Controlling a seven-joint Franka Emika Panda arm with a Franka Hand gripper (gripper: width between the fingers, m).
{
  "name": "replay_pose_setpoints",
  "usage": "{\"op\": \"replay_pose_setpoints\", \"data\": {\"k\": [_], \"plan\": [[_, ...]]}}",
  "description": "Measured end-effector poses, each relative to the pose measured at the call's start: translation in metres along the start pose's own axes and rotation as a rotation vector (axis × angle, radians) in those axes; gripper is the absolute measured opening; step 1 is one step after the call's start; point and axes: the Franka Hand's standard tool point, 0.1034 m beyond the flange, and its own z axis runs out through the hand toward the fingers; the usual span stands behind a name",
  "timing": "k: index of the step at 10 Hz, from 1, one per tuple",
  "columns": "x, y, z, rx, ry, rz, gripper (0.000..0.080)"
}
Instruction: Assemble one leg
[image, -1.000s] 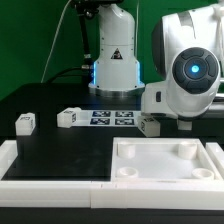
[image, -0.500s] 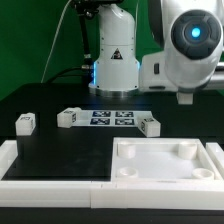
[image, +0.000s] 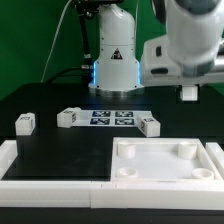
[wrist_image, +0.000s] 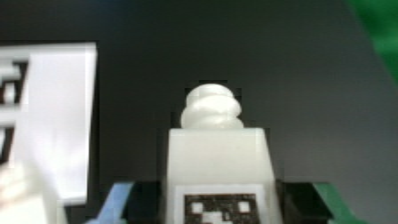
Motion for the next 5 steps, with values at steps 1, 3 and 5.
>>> {"op": "replay_pose_setpoints", "data": {"k": [1, 3, 5], "plan": [[-0.002, 0.001, -0.001, -0.005, 0.134, -0.006, 0.0288], [0.003, 0.010, -0.008, -0.026, 0.349, -0.030, 0.0288], [0.013, 0.015, -0.038, -0.040, 0.612, -0.075, 0.0288]]}}
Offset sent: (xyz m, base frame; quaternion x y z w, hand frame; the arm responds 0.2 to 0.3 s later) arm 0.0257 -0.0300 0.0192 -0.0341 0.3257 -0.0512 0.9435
